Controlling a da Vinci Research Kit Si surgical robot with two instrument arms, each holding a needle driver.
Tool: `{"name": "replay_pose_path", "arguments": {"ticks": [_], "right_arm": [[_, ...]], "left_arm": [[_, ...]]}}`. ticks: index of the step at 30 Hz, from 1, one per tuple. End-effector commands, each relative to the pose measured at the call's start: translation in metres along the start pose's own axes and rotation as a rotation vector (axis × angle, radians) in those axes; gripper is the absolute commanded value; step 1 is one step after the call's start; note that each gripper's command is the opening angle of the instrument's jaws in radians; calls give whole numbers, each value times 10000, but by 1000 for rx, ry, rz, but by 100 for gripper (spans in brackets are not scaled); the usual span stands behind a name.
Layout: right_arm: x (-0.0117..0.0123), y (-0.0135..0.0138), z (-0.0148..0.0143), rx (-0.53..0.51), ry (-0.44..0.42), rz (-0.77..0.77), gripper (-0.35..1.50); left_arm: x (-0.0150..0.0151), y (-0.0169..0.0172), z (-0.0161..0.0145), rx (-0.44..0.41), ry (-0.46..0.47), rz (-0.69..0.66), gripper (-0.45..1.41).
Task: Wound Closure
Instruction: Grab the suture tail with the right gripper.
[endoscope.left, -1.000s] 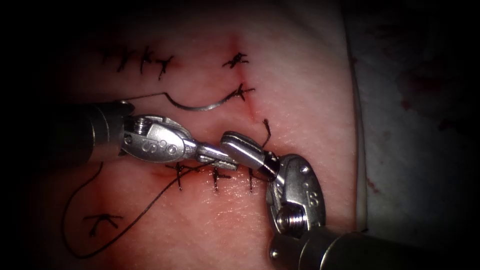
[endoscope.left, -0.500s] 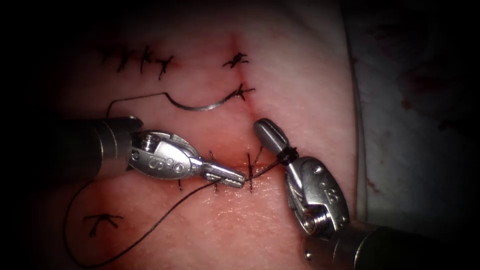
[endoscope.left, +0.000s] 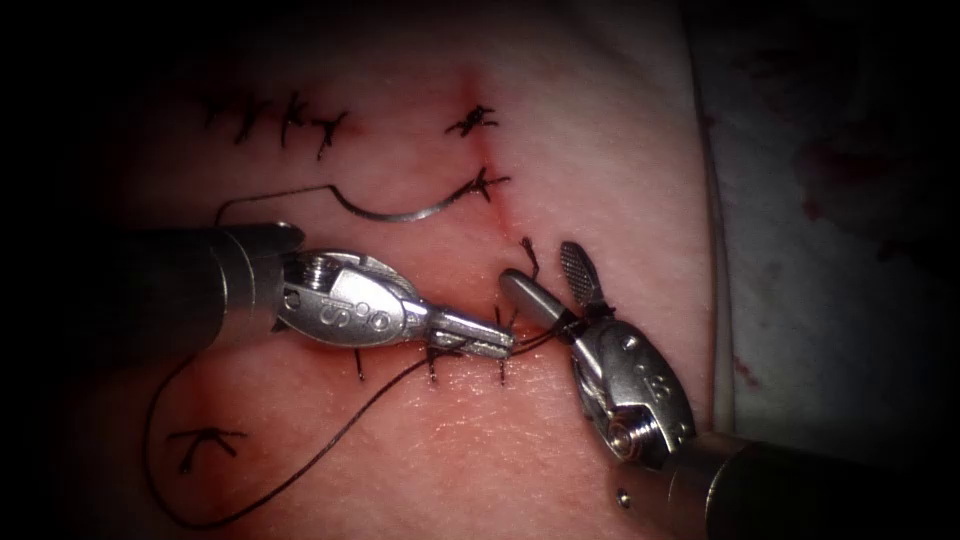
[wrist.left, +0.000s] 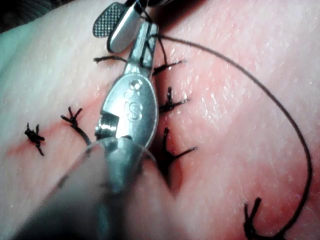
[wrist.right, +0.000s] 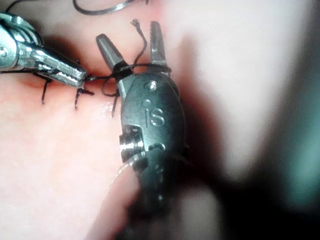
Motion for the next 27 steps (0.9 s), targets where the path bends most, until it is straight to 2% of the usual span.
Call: {"name": "replay_pose_path", "arguments": {"ticks": [1,4,7,12,22,23,24,26,27], "right_arm": [[-7,-8,12,-6,-4,-1,98],[-8,-10,15,-13,-11,4,101],[-12,-16,22,3,-22,11,74],[-18,-15,34,-8,-46,-5,59],[-18,-6,37,-18,-56,-15,56],[-18,-6,38,-21,-65,-22,46],[-18,-6,38,-21,-65,-22,46],[-19,-8,39,-24,-71,-27,31],[-19,-9,39,-29,-74,-30,4]], "left_arm": [[-7,-4,5,-1,1,3,-45],[-9,-4,5,-1,0,4,-45],[-11,-3,3,0,2,6,-45],[-12,-1,2,-4,1,7,-45],[-12,1,1,-8,-1,8,-45],[-12,1,2,-8,-1,8,-45],[-12,1,2,-8,-1,8,-45],[-12,1,2,-8,-2,9,-45],[-12,2,2,-8,-2,9,-45]]}}
